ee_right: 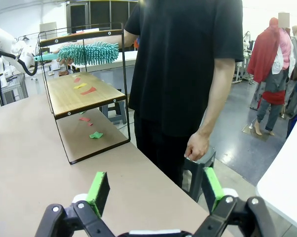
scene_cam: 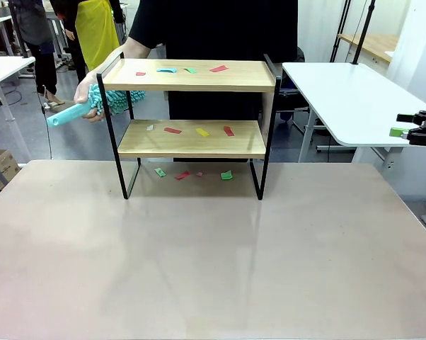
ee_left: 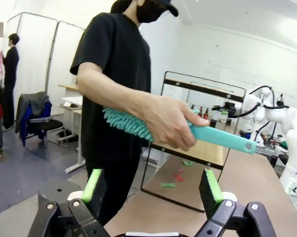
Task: Clean the shelf.
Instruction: Pick up the Duster handed by the human.
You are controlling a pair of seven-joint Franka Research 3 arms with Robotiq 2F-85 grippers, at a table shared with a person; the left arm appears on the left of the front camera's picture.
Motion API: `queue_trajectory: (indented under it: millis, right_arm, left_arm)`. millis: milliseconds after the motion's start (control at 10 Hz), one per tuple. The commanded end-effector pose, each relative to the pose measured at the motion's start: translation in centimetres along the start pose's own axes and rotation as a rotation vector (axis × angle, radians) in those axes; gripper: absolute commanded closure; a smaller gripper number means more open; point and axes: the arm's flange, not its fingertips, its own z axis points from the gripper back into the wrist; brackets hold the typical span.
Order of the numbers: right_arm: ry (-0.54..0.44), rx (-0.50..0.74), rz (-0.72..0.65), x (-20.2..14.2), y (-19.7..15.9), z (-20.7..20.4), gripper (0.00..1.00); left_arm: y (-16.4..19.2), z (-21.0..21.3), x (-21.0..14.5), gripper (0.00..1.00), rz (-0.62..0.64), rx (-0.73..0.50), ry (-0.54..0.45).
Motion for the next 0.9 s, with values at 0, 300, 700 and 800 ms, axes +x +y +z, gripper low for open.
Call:
queue_trajectory:
  millis: [0,300,700,800]
  right_arm:
    - [0.015,-0.006,-0.008,0.5,0.1,-0.3,0.00]
    - [0.015,-0.006,-0.008,0.5,0.1,-0.3,0.00]
    - [0.015,-0.006,-0.008,0.5,0.1,-0.3,0.00]
    - [0.015,-0.006,-0.008,0.5,0.1,-0.3,0.00]
  left_arm:
    - [-4.2,-1.9,4.4,0.00,0.007,0.117,0.171]
    - [-8.9,-5.7,10.2,0.00,-0.030,0.276,0.450]
    - [-14.4,-12.2,14.4,0.00,-0.052,0.453,0.832]
    - [-15.9,-13.2,15.3,0.00,-0.067,0.491,0.877]
